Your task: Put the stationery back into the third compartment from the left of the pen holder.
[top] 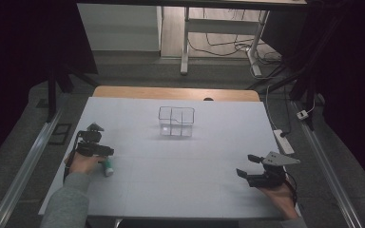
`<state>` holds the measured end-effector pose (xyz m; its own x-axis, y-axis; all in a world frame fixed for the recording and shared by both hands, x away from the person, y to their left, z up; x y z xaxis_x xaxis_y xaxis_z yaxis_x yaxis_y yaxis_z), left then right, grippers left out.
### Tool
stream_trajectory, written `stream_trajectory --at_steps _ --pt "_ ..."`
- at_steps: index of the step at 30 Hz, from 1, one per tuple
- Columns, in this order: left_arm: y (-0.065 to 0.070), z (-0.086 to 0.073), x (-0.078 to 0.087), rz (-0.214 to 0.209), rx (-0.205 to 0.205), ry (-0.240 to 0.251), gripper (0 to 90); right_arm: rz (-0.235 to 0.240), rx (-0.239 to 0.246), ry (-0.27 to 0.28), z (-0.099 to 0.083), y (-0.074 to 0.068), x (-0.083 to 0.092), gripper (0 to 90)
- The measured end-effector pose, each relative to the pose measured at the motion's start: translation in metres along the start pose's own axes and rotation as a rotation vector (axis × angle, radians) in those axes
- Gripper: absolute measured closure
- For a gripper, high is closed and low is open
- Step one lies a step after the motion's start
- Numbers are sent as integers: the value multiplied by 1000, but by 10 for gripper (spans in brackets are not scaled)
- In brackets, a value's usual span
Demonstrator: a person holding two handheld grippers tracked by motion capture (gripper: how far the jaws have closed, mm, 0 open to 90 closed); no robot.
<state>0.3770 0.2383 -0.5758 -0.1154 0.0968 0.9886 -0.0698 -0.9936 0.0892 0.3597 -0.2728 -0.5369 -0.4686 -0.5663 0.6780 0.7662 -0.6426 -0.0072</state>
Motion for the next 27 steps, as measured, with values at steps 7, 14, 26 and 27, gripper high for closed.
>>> stream_trajectory --at_steps 7,14,26,27 --pt "-8 -2 -2 1 60 -7 354 -6 13 -8 -1 -1 -1 212" --pt "-7 -6 -10 -37 88 -23 411 -12 10 -1 0 -1 1 215" --pt "2 -6 -13 -54 107 -26 647 1 -6 19 3 -1 3 217" --pt "2 -6 -12 -51 102 -20 648 0 -4 17 2 -1 3 218"
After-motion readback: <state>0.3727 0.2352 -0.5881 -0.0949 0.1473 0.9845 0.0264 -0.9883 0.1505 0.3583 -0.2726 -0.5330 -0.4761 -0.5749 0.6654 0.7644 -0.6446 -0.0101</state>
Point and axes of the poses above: each handheld gripper's, and its own axes: x roughly backward along the jaws, z roughly out of its top, y roughly to its right, the point moved 8 cm from there along -x, roughly forward along the jaws, and after that the axes turned 13 degrees about -y, right-handed, at the moved point
